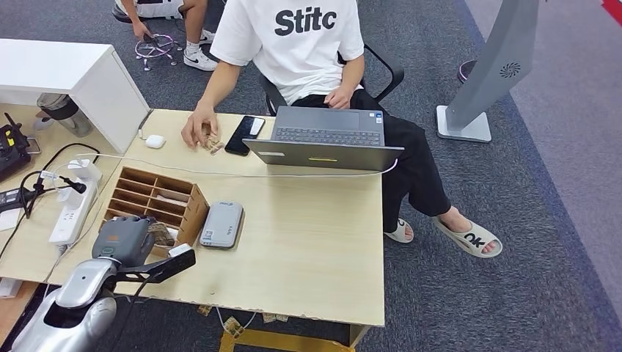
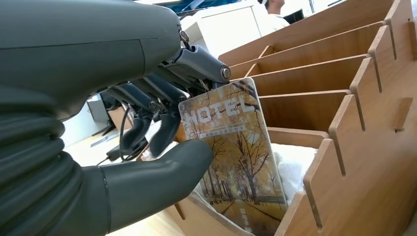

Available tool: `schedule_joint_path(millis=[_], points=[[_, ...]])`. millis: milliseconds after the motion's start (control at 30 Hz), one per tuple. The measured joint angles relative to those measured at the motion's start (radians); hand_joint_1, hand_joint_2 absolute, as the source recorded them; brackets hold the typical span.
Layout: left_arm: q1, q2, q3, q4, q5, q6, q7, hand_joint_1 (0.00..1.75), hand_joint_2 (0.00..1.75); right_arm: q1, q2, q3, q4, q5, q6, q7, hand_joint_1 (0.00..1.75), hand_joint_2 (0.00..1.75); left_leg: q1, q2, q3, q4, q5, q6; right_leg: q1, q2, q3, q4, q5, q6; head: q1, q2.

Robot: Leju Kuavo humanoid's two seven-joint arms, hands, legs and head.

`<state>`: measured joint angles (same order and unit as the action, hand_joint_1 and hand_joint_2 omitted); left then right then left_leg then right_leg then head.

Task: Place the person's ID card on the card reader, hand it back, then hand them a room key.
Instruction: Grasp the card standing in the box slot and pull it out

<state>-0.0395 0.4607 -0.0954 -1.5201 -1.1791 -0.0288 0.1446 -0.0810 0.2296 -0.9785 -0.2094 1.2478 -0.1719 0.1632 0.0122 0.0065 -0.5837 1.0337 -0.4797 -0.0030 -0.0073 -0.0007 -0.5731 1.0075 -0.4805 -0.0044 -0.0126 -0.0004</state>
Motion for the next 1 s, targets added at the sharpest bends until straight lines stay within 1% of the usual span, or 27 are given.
schedule_joint_path(millis=[167,433,500,667,1000], points=[[-0.007,-0.013,0.000,0.022,-0.009,0.031,0.000,1.73,1.75,0.000,0.000,0.000,0.000,0.002,0.001,-0.005,0.00,1.75,0.000,0.000,0.000,0.000,0.000,0.000,0.000,0.000,0.000,0.000,0.000,0.000,0.000,0.000],[-0.009,-0.018,0.000,0.030,-0.011,0.047,0.000,1.74,1.75,0.000,0.000,0.000,0.000,0.002,0.001,-0.006,0.00,1.75,0.000,0.000,0.000,0.000,0.000,0.000,0.000,0.000,0.000,0.000,0.000,0.000,0.000,0.000],[-0.012,-0.028,0.000,0.037,-0.017,0.071,-0.001,1.75,1.75,0.000,0.000,0.000,0.000,0.004,0.002,-0.007,0.00,1.75,0.000,0.000,0.000,0.000,0.000,0.000,0.000,0.000,0.000,0.000,0.000,0.000,0.000,0.000],[-0.049,-0.080,0.011,0.050,-0.048,0.161,-0.007,1.75,1.75,0.000,0.000,0.001,-0.001,0.013,0.002,-0.010,0.00,1.75,0.000,0.000,0.000,0.000,0.000,0.000,0.000,0.000,0.000,0.000,0.000,0.000,0.000,0.000],[-0.077,-0.113,0.057,0.042,-0.008,0.267,-0.058,1.75,1.75,0.000,0.000,0.002,0.000,0.017,-0.021,-0.011,0.00,1.75,0.000,0.000,0.000,0.000,0.000,0.000,0.000,0.000,0.000,0.000,0.000,0.000,0.000,0.000]])
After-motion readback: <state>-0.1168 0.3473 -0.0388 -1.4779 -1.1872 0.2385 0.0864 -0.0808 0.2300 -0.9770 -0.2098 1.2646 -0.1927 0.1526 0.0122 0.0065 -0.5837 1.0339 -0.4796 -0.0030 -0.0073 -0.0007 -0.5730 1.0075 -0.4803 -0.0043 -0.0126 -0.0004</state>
